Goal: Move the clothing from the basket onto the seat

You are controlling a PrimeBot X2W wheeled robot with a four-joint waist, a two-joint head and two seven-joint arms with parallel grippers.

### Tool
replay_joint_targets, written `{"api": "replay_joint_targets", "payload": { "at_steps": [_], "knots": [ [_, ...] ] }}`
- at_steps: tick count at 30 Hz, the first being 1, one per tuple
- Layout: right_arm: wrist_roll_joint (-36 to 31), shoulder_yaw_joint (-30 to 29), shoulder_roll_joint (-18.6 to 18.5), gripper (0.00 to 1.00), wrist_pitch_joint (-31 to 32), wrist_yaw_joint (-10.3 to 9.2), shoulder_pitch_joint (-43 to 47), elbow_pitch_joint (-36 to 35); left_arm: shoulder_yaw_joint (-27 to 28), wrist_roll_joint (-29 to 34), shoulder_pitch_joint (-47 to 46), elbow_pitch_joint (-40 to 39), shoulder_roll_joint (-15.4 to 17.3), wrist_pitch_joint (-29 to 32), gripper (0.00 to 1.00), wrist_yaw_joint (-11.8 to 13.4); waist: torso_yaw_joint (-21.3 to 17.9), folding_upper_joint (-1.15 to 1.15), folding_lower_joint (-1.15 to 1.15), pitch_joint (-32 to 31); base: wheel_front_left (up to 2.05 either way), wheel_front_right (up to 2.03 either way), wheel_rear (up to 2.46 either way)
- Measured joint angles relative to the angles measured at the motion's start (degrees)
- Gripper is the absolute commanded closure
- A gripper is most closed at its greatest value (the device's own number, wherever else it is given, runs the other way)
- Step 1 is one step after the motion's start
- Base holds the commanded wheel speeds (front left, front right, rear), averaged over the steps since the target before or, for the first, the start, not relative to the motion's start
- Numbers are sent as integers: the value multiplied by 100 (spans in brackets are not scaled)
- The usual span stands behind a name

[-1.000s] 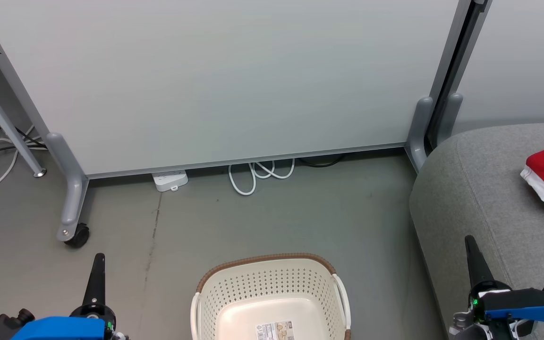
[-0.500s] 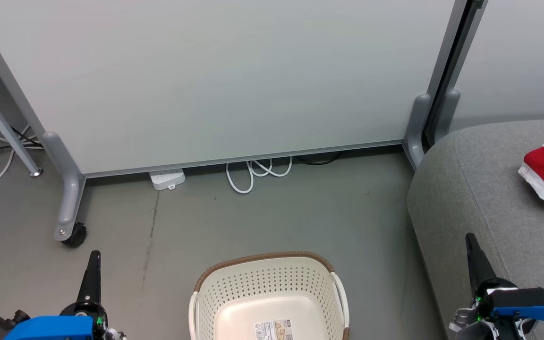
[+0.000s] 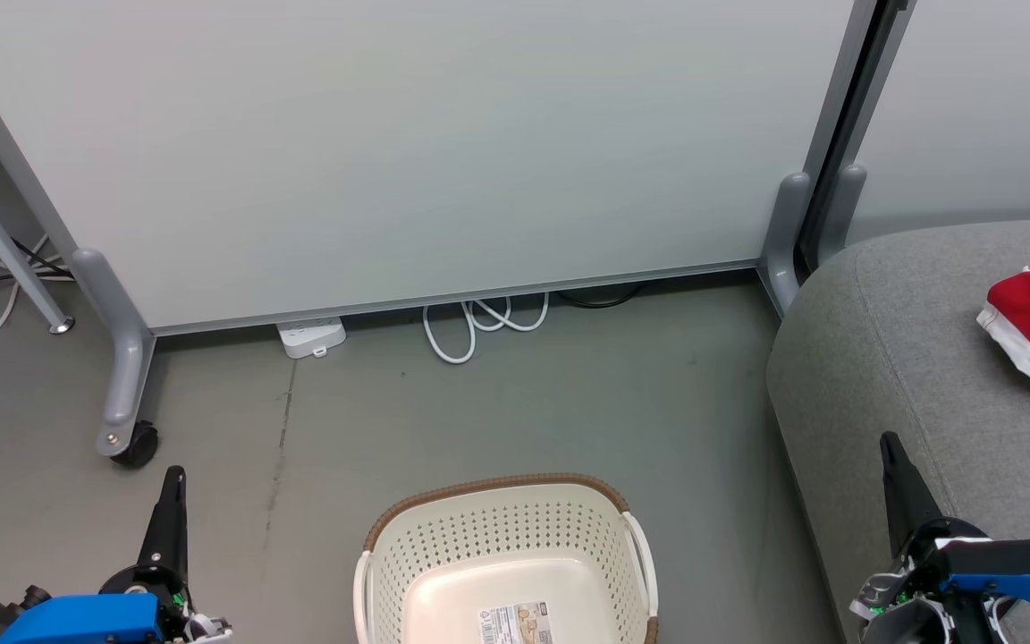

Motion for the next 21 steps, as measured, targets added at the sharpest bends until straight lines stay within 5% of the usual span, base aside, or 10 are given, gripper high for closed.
{"api": "replay_joint_targets", "payload": {
  "at_steps": [21],
  "knots": [
    [621, -47, 11, 100, 160, 0, -48, -44, 99, -614, -39, -7, 4, 151, 100, -23, -48, 0, 0, 42, 0, 0, 0]
  ]
}}
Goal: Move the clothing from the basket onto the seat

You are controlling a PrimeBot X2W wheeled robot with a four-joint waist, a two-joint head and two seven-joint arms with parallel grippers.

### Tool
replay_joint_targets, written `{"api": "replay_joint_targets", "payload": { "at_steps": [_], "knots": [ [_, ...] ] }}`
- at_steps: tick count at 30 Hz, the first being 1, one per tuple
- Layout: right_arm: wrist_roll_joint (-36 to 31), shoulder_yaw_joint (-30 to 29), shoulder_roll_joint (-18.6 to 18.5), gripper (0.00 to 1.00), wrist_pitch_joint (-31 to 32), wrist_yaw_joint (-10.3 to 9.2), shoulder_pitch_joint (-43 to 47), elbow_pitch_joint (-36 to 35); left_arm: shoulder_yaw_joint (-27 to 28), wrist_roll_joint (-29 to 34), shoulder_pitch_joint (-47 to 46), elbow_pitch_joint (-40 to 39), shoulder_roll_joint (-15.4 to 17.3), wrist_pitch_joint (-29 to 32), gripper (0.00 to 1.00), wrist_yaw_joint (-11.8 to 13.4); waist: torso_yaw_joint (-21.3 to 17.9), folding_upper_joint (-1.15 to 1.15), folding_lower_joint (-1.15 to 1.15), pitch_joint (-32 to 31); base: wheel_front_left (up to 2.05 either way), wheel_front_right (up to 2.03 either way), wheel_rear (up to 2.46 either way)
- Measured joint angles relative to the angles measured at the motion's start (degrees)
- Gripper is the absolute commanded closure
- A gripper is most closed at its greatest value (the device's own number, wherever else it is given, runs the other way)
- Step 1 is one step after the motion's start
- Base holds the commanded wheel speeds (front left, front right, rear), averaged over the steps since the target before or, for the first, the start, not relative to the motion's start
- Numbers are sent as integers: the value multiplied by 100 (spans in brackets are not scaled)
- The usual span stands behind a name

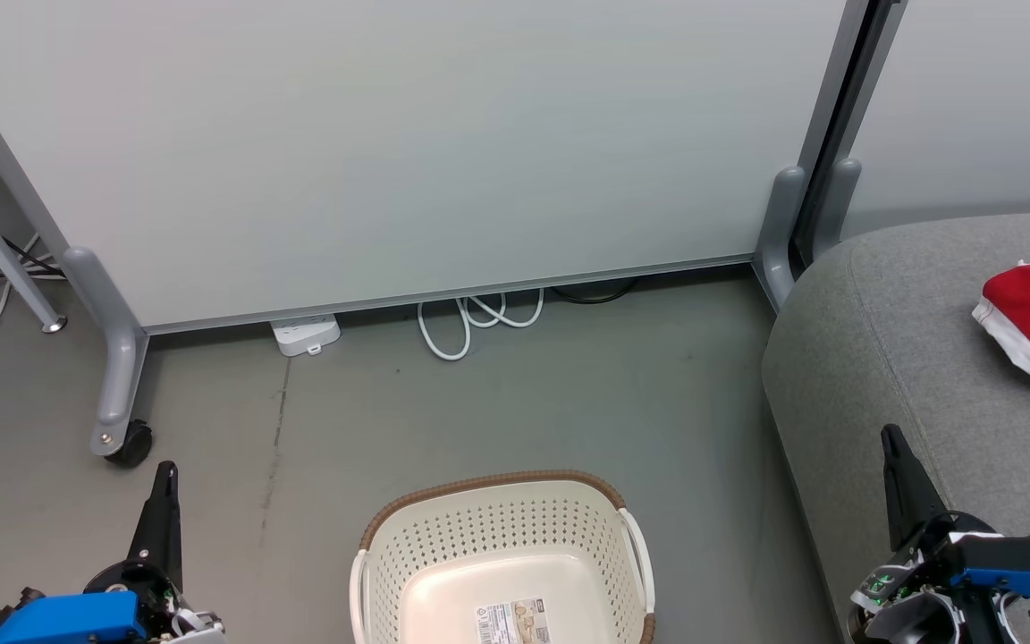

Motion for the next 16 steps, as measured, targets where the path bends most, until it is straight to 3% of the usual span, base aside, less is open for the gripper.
{"api": "replay_joint_targets", "payload": {
  "at_steps": [16],
  "knots": [
    [0, 0, 1, 100, 0, 0, -1, -1, 1, 0, -1, -1, 0, 1, 100, 0, 0, 0, 0, 0, 0, 0, 0]
  ]
}}
